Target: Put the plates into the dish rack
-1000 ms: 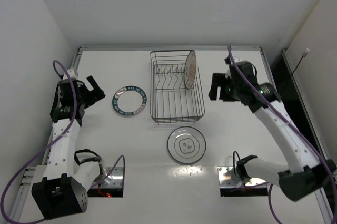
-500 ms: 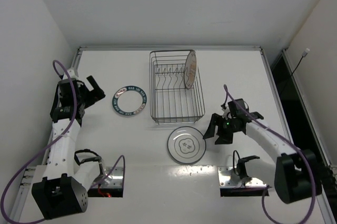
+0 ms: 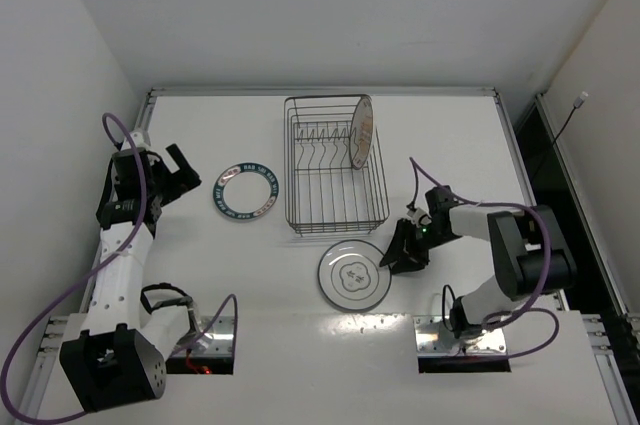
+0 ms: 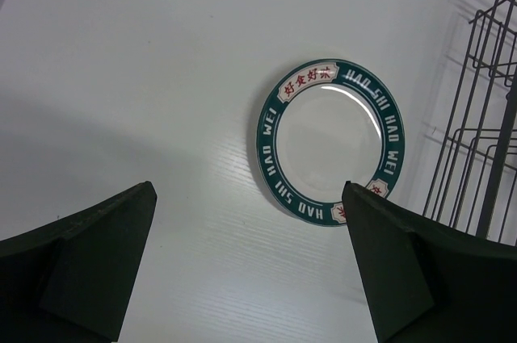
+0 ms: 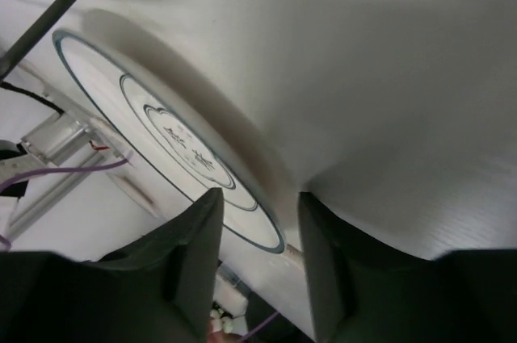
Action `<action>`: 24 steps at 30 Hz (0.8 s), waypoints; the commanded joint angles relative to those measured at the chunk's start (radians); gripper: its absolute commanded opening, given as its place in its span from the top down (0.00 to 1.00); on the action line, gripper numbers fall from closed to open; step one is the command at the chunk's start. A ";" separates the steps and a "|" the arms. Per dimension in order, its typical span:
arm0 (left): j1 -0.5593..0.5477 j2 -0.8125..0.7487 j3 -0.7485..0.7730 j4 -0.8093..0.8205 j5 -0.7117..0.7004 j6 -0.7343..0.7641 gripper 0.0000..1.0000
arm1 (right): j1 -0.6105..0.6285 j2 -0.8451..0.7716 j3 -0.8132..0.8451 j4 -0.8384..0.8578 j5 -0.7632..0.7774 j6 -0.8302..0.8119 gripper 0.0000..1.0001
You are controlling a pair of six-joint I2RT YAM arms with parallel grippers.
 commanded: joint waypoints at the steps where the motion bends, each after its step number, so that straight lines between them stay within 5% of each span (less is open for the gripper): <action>1: -0.008 0.000 0.005 0.022 0.011 0.010 0.00 | 0.001 0.066 0.014 0.081 -0.011 -0.079 0.63; 6: -0.008 -0.011 0.005 0.022 0.002 0.010 0.00 | 0.011 0.098 0.049 0.032 -0.023 -0.149 0.93; 9: -0.008 -0.020 0.005 0.022 -0.008 0.010 0.00 | 0.021 0.089 0.071 -0.008 -0.014 -0.172 0.99; 24: -0.008 -0.020 0.005 0.022 -0.026 0.010 0.00 | 0.163 -0.479 0.247 -0.410 0.210 -0.093 1.00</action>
